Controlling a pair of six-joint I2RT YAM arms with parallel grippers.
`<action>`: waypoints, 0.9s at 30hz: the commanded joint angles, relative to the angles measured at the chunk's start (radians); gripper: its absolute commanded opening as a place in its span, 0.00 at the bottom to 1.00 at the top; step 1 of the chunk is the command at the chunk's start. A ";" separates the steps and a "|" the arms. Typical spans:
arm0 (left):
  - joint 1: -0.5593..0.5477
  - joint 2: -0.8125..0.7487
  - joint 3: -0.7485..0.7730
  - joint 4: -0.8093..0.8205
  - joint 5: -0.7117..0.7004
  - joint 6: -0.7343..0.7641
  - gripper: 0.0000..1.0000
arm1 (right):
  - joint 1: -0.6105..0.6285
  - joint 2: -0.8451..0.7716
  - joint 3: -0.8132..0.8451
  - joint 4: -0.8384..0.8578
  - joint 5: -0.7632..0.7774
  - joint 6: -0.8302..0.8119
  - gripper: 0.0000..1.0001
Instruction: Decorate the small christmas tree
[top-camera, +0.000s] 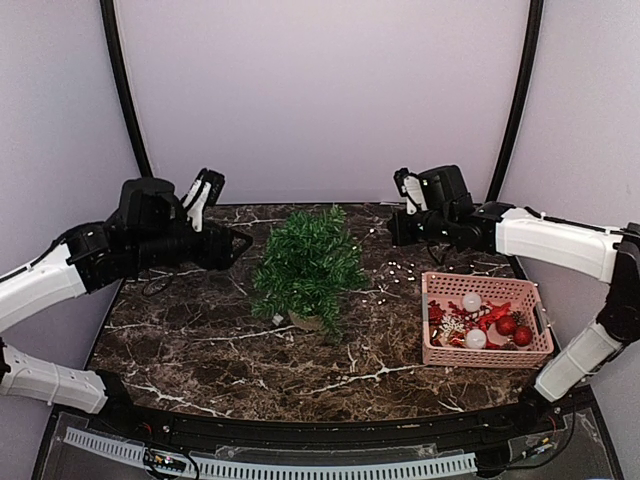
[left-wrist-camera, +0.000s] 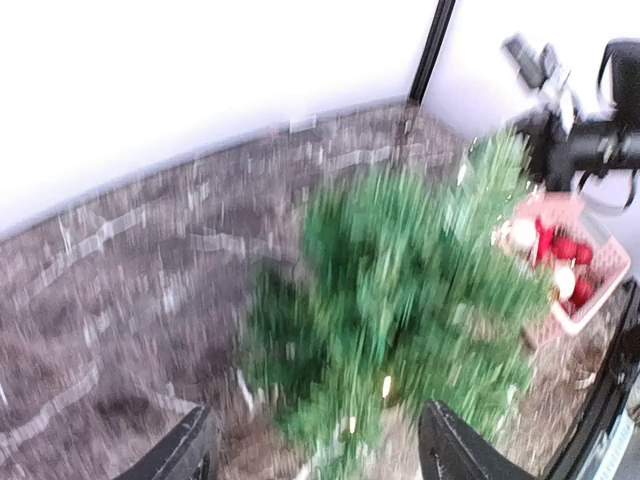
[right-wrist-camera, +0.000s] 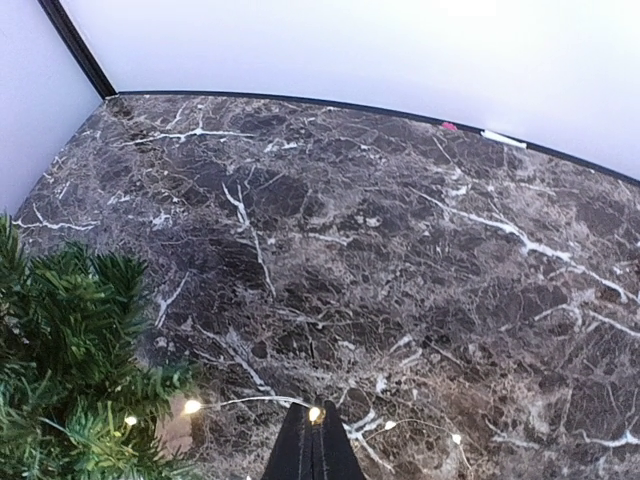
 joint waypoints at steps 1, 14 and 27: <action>0.020 0.156 0.269 -0.087 0.034 0.104 0.70 | -0.016 0.068 0.087 0.064 -0.047 -0.059 0.00; 0.097 0.773 0.978 -0.153 0.468 0.205 0.71 | -0.016 0.140 0.147 0.173 -0.211 -0.112 0.00; 0.098 1.064 1.223 -0.212 0.725 0.234 0.68 | -0.016 0.141 0.145 0.287 -0.256 -0.136 0.00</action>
